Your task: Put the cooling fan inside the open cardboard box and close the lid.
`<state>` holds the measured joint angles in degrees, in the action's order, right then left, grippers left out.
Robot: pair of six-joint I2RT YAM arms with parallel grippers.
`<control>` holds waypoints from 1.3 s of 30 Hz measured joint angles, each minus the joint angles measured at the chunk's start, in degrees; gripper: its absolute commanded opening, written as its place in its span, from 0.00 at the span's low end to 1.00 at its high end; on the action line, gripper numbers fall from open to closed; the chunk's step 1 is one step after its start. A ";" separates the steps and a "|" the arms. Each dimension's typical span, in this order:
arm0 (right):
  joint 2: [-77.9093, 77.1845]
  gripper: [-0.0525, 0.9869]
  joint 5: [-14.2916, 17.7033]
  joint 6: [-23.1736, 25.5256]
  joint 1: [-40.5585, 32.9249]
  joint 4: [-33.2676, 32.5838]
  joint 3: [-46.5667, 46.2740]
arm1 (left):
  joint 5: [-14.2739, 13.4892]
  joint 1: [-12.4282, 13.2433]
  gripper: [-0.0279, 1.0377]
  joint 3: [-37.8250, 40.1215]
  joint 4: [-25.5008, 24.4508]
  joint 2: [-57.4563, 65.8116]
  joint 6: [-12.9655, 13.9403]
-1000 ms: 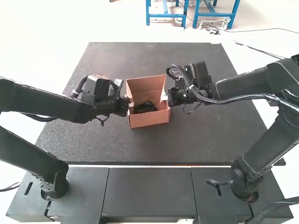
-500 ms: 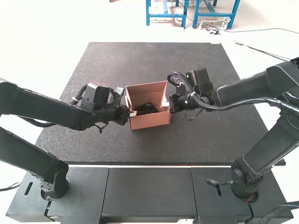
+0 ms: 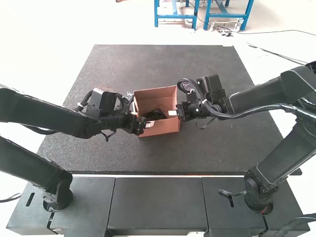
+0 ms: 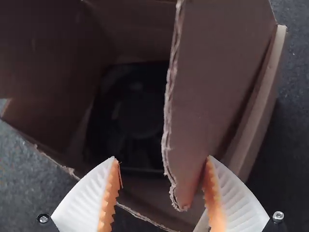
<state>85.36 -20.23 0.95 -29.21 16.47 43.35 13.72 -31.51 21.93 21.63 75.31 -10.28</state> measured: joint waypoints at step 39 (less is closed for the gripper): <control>-35.01 0.93 0.00 -5.35 8.92 -31.06 -0.63 | -0.83 2.97 0.94 12.07 -20.24 -31.61 -0.02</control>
<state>50.35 -20.23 -4.40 -20.29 -14.59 42.72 12.88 -28.53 34.00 1.39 43.70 -10.31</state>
